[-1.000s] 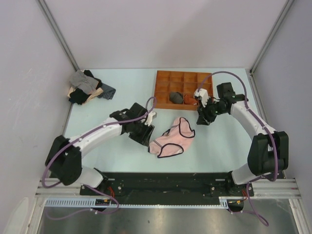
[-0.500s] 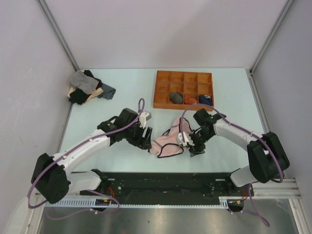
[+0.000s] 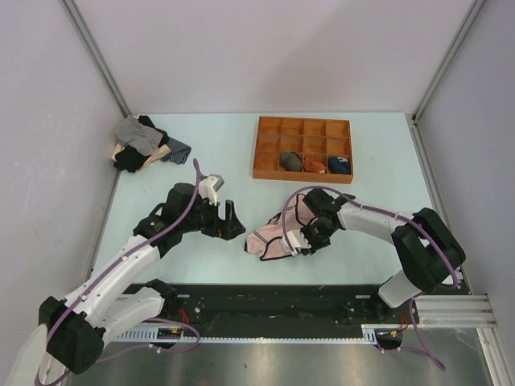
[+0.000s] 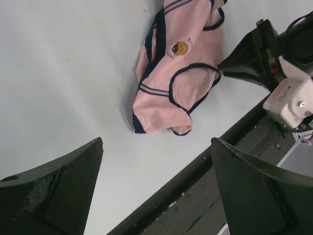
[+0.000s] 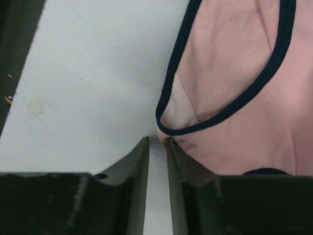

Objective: Roll the underwear
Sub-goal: Flatten out the underwear at the corner of the board.

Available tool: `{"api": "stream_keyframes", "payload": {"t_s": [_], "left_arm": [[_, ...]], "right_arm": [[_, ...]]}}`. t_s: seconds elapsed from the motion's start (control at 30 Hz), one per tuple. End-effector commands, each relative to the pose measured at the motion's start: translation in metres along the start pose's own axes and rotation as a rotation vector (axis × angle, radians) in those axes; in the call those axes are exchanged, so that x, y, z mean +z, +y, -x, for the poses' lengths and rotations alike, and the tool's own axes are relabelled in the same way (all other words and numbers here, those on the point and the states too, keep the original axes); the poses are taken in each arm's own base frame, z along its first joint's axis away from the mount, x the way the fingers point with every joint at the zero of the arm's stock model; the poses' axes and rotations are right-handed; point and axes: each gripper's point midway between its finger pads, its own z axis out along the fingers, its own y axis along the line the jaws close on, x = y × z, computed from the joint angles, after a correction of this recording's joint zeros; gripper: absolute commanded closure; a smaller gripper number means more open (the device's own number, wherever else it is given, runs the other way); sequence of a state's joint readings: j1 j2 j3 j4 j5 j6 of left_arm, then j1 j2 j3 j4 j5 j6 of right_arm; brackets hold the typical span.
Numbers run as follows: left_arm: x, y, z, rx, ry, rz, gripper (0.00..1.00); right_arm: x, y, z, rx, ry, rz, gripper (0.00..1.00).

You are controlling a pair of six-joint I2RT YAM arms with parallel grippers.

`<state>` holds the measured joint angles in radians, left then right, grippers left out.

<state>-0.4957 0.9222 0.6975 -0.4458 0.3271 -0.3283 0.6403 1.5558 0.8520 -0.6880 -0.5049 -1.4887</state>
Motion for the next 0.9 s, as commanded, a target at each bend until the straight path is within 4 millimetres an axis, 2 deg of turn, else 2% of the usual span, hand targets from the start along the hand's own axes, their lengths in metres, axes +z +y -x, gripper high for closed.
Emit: {"api": "stream_keyframes", "payload": {"t_s": [0.0,0.03,0.13,0.3,0.33,0.37,0.4,0.43,0.5,0.53,0.63,0.67,0.7,0.73,0.77,0.87], "left_arm": [[0.004,-0.012,0.0,-0.05,-0.024,-0.084,0.04],[0.006,-0.015,-0.001,-0.057,-0.024,-0.106,0.04],[0.012,-0.018,-0.002,-0.058,-0.004,-0.134,0.04],[0.023,-0.017,-0.009,-0.054,0.047,-0.157,0.04],[0.026,-0.017,-0.011,-0.057,0.061,-0.165,0.04],[0.029,-0.019,-0.015,-0.06,0.079,-0.178,0.05],[0.035,-0.017,-0.019,-0.065,0.102,-0.176,0.05],[0.038,-0.016,-0.021,-0.062,0.112,-0.175,0.06],[0.042,-0.012,-0.025,-0.069,0.129,-0.161,0.06],[0.042,-0.011,-0.025,-0.065,0.129,-0.152,0.06],[0.036,-0.006,-0.021,-0.055,0.098,-0.108,0.06],[0.034,-0.003,-0.02,-0.055,0.087,-0.093,0.05],[0.033,0.001,-0.025,-0.062,0.091,-0.073,0.05],[0.029,0.002,-0.021,-0.071,0.057,-0.053,0.04],[0.028,0.004,-0.022,-0.086,0.045,-0.044,0.04],[0.03,0.004,-0.031,-0.154,-0.006,-0.065,0.02]], "right_arm": [[-0.004,0.009,-0.013,-0.025,0.07,-0.005,0.8],[-0.005,0.012,-0.012,-0.014,0.068,-0.002,0.89],[-0.018,0.023,-0.007,0.012,0.048,0.007,1.0],[-0.055,0.044,-0.007,0.043,0.017,-0.041,1.0],[-0.056,0.055,-0.009,0.061,0.01,-0.023,1.0],[-0.059,0.056,-0.009,0.057,0.007,-0.035,1.0],[-0.061,0.056,-0.009,0.061,0.001,-0.049,0.96],[-0.062,0.049,-0.005,0.044,-0.015,-0.082,0.83],[-0.059,0.039,0.001,0.047,-0.031,-0.116,0.69],[-0.053,0.026,0.006,0.013,-0.039,-0.141,0.64],[-0.036,0.005,0.014,-0.045,-0.025,-0.159,0.59],[-0.024,0.004,0.011,-0.041,-0.015,-0.133,0.58],[-0.019,0.002,0.01,-0.047,-0.008,-0.129,0.58],[-0.015,-0.006,0.009,-0.063,0.008,-0.145,0.57],[-0.006,-0.005,0.008,-0.068,0.016,-0.12,0.57],[0.001,-0.008,0.004,-0.074,0.039,-0.116,0.57]]}}
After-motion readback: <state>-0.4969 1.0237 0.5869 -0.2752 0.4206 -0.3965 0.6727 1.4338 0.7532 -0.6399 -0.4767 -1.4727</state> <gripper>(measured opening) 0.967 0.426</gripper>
